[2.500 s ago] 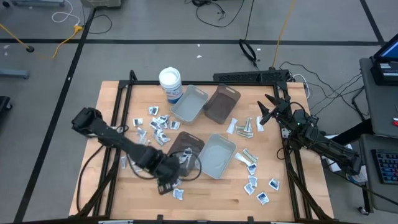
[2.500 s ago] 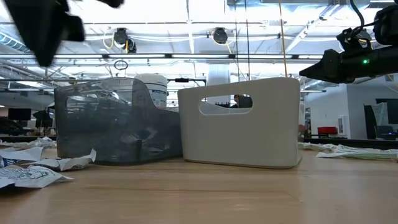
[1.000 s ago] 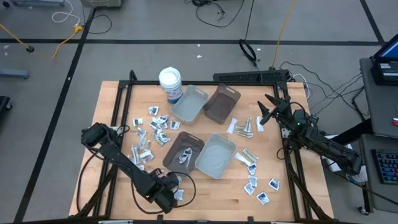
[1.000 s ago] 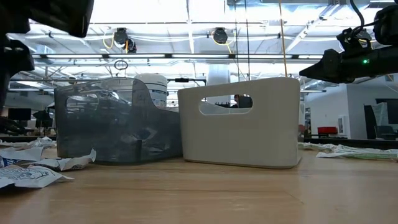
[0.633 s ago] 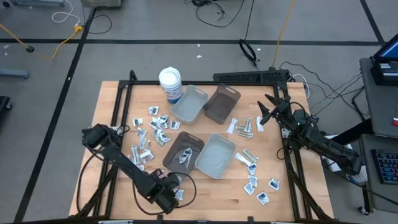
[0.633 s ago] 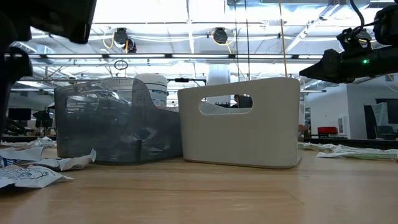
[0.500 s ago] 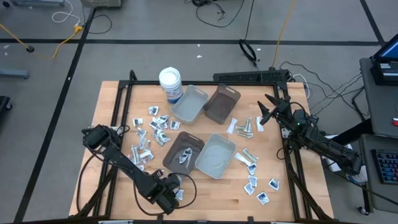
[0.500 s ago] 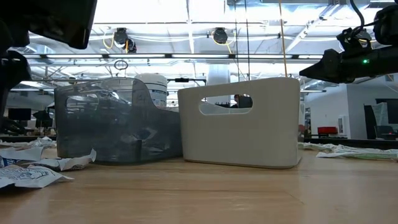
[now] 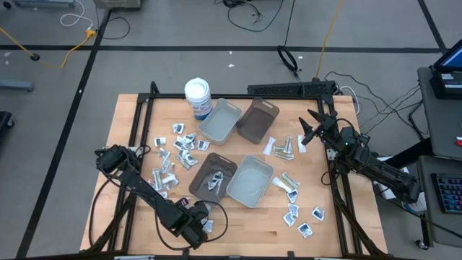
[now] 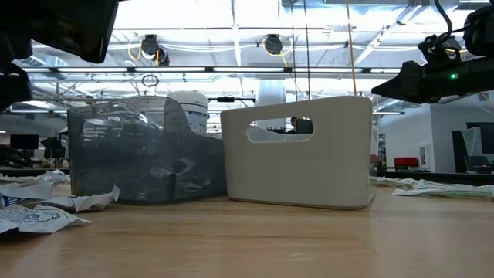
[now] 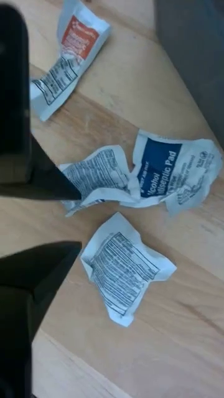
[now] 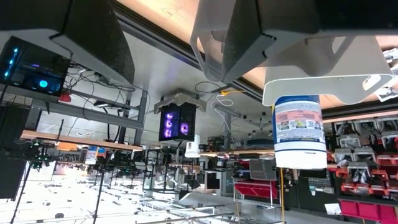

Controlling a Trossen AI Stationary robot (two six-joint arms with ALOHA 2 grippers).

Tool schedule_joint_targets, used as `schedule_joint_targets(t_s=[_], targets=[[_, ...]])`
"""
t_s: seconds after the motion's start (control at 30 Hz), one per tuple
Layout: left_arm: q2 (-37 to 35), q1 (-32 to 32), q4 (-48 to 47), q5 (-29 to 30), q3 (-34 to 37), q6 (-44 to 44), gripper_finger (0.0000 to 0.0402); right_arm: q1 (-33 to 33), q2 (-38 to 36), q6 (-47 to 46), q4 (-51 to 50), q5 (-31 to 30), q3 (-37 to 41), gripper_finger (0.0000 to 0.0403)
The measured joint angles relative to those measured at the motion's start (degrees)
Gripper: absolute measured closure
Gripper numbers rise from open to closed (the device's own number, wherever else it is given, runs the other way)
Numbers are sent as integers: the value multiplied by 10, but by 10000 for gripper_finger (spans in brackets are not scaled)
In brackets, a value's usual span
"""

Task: Pick & Place First Aid Supplies
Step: Put the blue alcohol pad into the bottom black bin

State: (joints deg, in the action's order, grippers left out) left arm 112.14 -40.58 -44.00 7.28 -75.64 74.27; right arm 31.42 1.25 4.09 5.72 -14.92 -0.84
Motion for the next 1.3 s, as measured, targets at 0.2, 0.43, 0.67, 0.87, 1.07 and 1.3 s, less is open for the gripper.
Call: schedule_joint_targets(t_s=[0.2, 0.43, 0.67, 0.87, 1.07, 1.3], targets=[[0, 0, 1, -8, 0, 5, 393, 0, 0, 0, 0, 0, 0, 165], [0, 0, 0, 7, 0, 4, 398, 0, 0, 0, 0, 0, 0, 165], [-25, -14, -9, 8, 0, -2, 400, 0, 0, 0, 0, 0, 0, 165], [-71, -32, -32, 5, 0, -30, 400, 0, 0, 0, 0, 0, 0, 165], [-122, -31, -70, -24, 0, -95, 401, 0, 0, 0, 0, 0, 0, 165], [-166, 0, -114, -75, 0, -212, 401, 0, 0, 0, 0, 0, 0, 165]])
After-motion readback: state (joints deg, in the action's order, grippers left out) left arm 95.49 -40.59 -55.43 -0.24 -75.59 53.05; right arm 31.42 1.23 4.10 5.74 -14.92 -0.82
